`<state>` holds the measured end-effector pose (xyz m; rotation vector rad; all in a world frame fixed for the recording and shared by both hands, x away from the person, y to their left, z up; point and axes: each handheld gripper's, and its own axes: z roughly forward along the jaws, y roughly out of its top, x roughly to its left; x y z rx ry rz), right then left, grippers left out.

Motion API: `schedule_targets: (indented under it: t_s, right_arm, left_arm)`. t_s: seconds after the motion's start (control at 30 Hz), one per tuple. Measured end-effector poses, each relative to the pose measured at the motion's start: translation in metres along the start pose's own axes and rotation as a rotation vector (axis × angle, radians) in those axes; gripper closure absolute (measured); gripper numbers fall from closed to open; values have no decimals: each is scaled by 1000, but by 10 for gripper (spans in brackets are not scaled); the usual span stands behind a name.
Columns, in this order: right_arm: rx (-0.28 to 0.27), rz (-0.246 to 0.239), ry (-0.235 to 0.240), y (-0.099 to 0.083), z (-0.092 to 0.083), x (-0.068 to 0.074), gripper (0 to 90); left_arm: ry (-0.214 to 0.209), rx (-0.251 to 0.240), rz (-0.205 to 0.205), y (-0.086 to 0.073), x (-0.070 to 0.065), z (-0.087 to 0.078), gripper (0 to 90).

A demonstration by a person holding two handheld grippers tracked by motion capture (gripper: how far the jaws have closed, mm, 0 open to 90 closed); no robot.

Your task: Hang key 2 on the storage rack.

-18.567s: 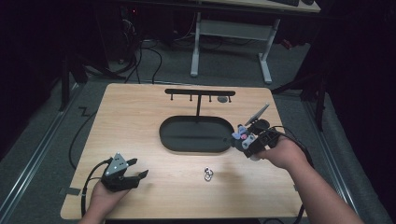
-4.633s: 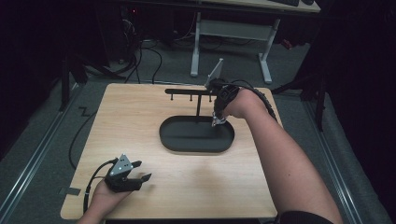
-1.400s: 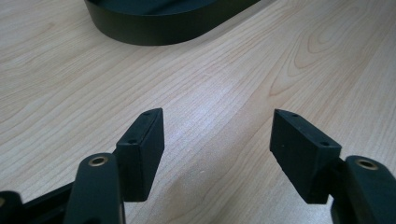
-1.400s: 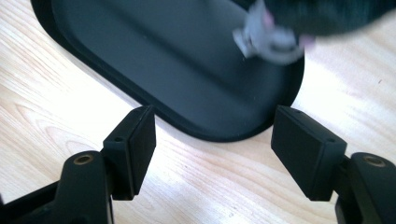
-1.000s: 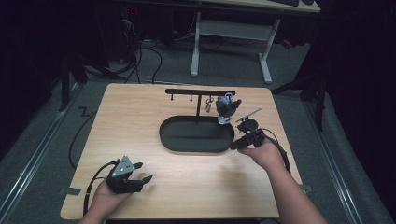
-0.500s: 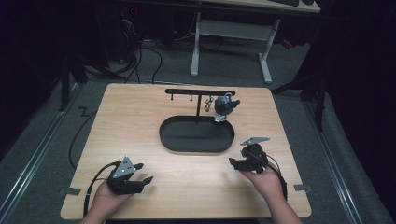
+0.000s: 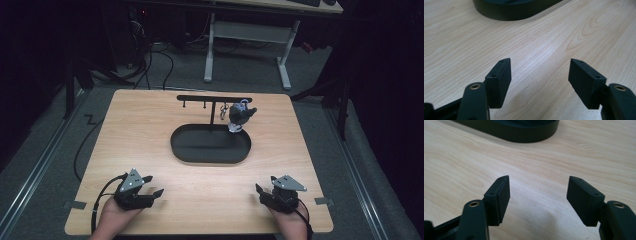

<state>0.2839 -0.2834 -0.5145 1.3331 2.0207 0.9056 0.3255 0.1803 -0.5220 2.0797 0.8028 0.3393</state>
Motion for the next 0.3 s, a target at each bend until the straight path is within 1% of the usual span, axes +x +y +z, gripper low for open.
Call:
schedule_targets:
  t_s: [0.03,0.07,0.1,0.13,0.17,0.2,0.27,0.3]
  right_arm:
    - [9,2,10,-2,1,-2,358]
    - [4,9,25,-2,2,-3,350]
    - [0,23,33,-1,2,-3,343]
    - [0,23,33,-1,2,-3,343]
    - [-15,18,43,0,3,-3,340]
    - [-19,24,46,1,3,-3,331]
    - [-21,48,61,1,4,-5,301]
    - [-19,69,66,1,5,-5,299]
  left_arm:
    - [3,3,-3,0,0,0,354]
    - [7,5,-4,0,-1,0,353]
    - [8,5,-5,0,-1,0,353]
    - [8,5,-5,0,-1,0,351]
    - [10,2,-8,0,-2,0,348]
    - [10,3,-8,0,-3,0,347]
    - [12,4,-12,-1,-3,1,343]
    - [12,4,-12,-1,-3,1,339]
